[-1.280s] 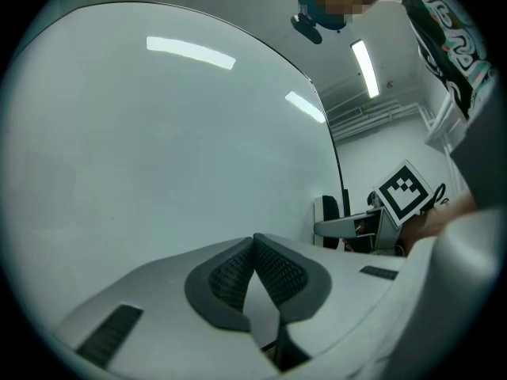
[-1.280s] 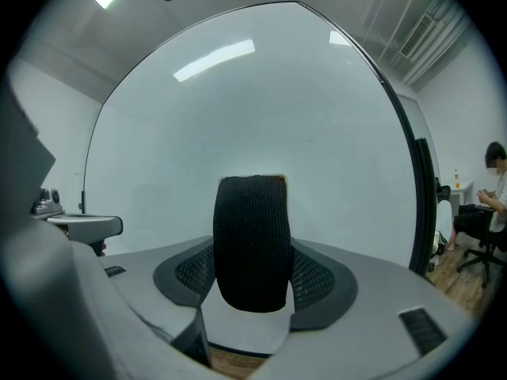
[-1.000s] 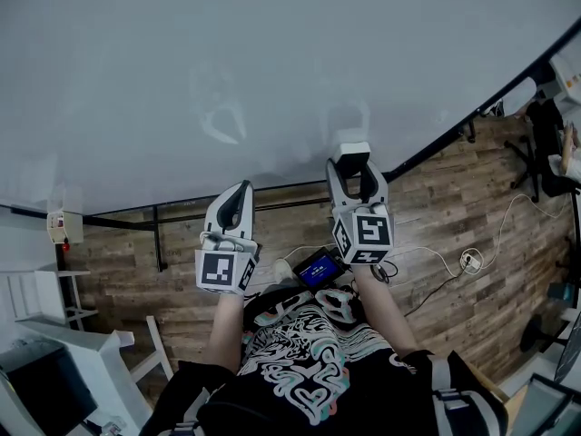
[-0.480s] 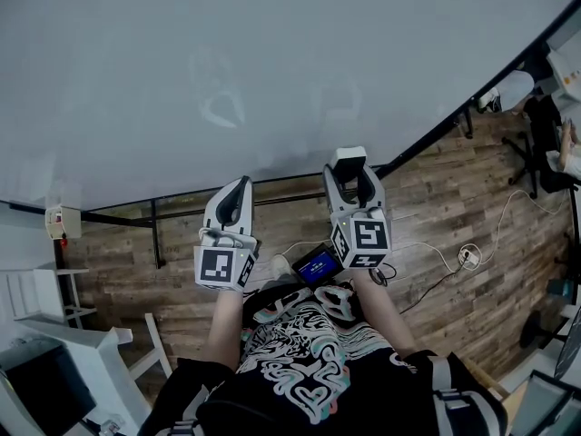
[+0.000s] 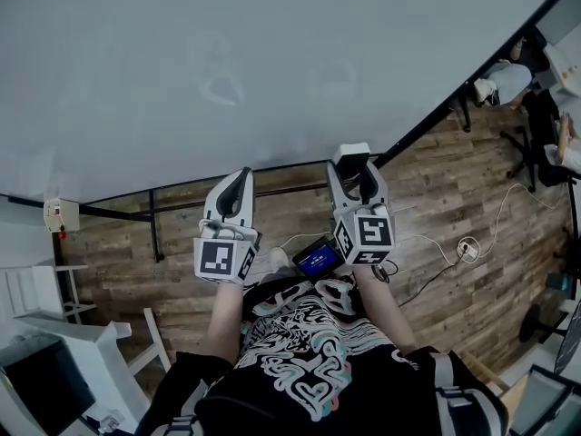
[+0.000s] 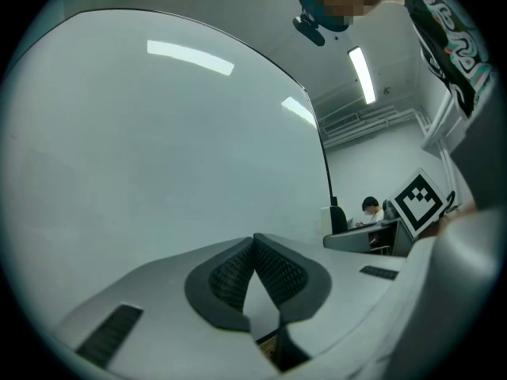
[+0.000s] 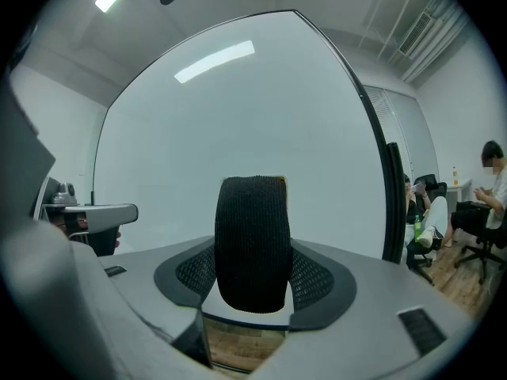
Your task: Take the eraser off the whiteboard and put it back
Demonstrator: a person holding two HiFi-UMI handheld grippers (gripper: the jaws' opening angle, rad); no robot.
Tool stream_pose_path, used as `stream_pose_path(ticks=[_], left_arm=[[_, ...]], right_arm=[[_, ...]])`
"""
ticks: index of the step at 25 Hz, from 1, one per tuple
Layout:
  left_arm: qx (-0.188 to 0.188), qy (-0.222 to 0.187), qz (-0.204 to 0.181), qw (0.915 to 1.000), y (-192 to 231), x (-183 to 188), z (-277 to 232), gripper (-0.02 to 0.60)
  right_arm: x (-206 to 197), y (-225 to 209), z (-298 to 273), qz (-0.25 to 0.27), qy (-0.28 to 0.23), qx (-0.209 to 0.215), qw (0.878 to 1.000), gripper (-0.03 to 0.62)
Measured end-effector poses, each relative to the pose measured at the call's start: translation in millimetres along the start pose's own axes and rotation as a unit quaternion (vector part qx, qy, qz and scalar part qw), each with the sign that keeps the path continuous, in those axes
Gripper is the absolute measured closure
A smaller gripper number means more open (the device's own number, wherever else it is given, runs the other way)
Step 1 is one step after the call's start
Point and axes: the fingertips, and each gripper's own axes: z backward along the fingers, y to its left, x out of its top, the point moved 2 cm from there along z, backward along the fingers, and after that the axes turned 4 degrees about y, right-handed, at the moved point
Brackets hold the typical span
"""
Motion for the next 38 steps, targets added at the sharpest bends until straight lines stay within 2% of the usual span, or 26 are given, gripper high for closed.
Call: stream_pose_path(ticks=[38], left_arm=[[0.004, -0.001, -0.004, 1.0, -6.6, -0.1, 23.0, 0.558]], right_arm=[[-2.2, 10.5, 32.8, 0.003, -0.006, -0.003, 1.0, 0.341]])
